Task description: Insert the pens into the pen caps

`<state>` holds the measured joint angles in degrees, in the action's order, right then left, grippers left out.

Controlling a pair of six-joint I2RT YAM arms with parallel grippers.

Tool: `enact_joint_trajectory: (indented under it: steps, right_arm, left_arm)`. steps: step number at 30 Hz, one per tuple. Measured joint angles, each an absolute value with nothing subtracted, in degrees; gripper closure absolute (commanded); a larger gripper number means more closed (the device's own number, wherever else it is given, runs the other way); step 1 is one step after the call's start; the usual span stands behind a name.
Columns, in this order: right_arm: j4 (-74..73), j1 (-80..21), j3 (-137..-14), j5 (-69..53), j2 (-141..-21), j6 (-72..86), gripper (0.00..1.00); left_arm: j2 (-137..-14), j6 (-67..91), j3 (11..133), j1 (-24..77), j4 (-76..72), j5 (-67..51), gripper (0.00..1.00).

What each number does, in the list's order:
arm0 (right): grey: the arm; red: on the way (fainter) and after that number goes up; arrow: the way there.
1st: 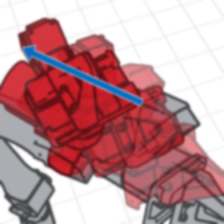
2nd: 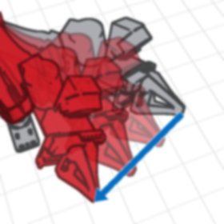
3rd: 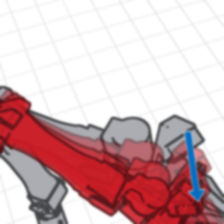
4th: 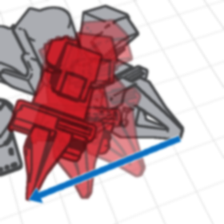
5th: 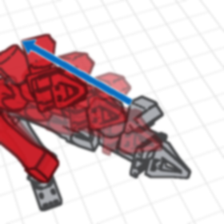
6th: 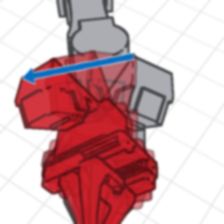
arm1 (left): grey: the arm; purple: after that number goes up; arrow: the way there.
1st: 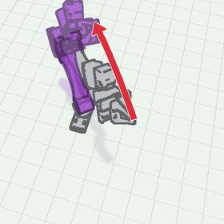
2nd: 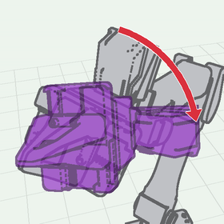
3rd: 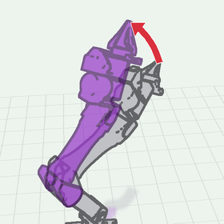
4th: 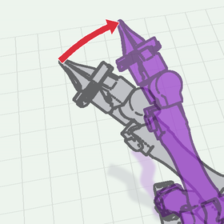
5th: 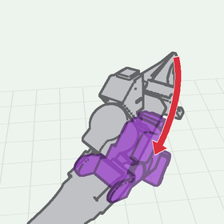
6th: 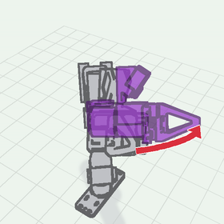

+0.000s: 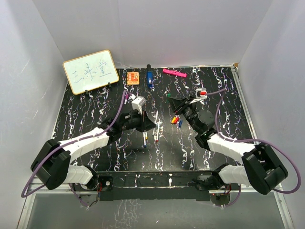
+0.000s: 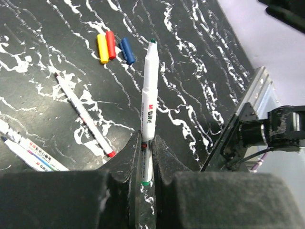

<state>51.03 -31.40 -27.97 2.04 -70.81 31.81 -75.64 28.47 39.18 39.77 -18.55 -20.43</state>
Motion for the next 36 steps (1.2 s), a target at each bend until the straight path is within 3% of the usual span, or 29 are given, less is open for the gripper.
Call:
enact_joint_trajectory:
  steps: [15,36]
  right_arm:
    - [69.49,-31.40,-24.40,-2.26,-76.14,40.14,1.00]
    - [71.59,-31.44,-24.40,-5.13,-77.10,41.74,1.00]
  left_arm:
    - [-77.36,34.65,37.98,40.27,-32.38,-24.93,1.00]
    - [-78.26,36.56,37.60,40.27,-34.37,-25.52,1.00]
